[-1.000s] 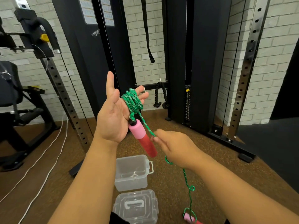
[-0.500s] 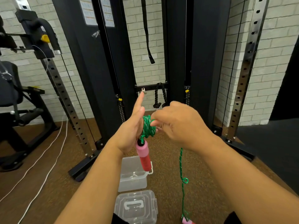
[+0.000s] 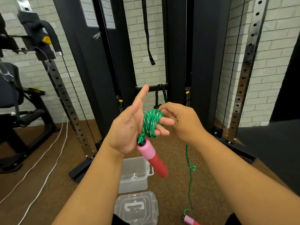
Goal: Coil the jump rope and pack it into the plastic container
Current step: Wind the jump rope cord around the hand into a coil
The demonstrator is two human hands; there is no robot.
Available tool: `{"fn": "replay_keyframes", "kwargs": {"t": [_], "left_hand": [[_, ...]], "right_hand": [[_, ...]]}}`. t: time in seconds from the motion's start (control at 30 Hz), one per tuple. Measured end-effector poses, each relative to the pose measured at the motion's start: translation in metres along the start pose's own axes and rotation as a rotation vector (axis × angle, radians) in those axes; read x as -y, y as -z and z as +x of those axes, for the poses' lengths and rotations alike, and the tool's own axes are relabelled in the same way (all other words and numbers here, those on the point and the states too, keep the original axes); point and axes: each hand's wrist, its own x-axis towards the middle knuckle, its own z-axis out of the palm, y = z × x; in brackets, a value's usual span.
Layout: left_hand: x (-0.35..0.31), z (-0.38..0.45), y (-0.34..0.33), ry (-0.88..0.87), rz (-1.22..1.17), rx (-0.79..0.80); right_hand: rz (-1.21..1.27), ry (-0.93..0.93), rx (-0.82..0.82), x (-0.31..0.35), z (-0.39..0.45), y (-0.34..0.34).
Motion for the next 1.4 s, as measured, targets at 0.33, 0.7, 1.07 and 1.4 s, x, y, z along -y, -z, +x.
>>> {"fn": "replay_keyframes", "kwargs": {"t": [0.33,0.7,1.07,1.4], "left_hand": [[-0.013,0.001,0.003,-0.256,0.019,-0.152],[-0.015,-0.002,0.015,-0.366,0.129,-0.337],[0.004,0.001,0.018,-0.047,0.34,-0.384],[0.006,-0.004,0.0,0.073,0.33,-0.242]], "right_hand": [[-0.031,-0.028,0.13,-0.003,-0.034,-0.025],[-0.124,-0.039,0.245,0.019,-0.063,-0.021],[-0.375,0.403,0.035,0.041,-0.031,0.014],[0.019,0.133,-0.233,0.031,0.015,0.026]]}}
